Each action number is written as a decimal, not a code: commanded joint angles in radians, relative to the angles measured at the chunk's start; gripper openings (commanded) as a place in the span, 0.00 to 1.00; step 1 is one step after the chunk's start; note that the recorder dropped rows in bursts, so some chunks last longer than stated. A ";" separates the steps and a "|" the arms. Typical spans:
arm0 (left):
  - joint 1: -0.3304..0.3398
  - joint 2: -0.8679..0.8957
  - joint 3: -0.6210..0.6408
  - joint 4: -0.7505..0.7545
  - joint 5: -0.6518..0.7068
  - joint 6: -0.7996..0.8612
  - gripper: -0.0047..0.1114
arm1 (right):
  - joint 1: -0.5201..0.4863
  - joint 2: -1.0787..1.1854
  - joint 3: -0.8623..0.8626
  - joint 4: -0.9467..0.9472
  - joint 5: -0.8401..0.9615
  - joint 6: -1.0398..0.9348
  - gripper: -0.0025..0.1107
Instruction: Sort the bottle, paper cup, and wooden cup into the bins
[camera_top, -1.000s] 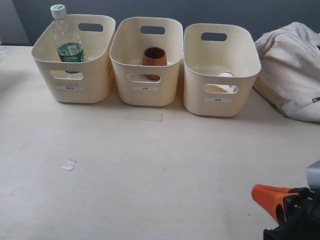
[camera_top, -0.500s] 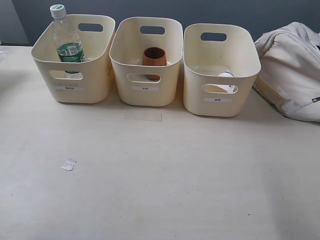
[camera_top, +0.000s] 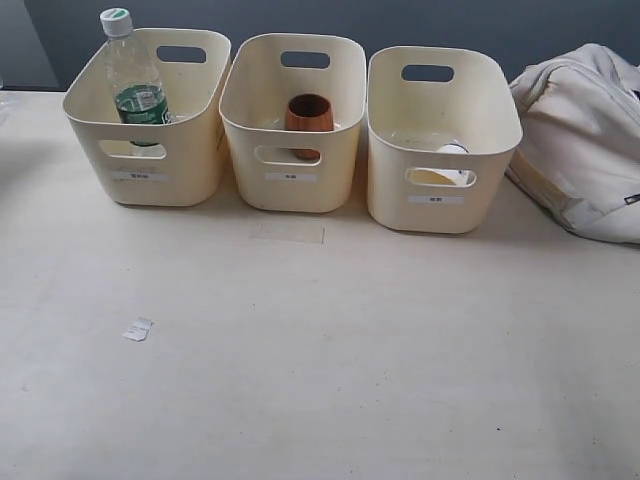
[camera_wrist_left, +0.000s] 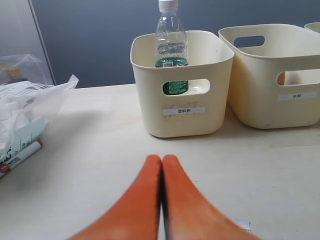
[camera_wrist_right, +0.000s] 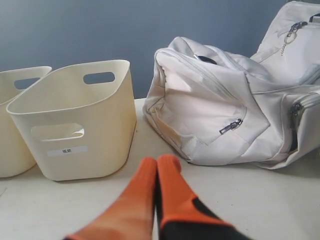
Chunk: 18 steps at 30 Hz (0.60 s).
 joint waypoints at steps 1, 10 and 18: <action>-0.001 -0.004 -0.002 0.000 -0.005 -0.004 0.04 | 0.003 -0.007 0.002 -0.012 0.007 -0.010 0.03; -0.001 -0.004 -0.002 0.000 -0.005 -0.004 0.04 | 0.002 -0.007 0.002 -0.012 0.033 -0.010 0.03; -0.001 -0.004 -0.002 0.000 -0.005 -0.004 0.04 | 0.002 -0.007 0.002 -0.003 0.030 -0.010 0.03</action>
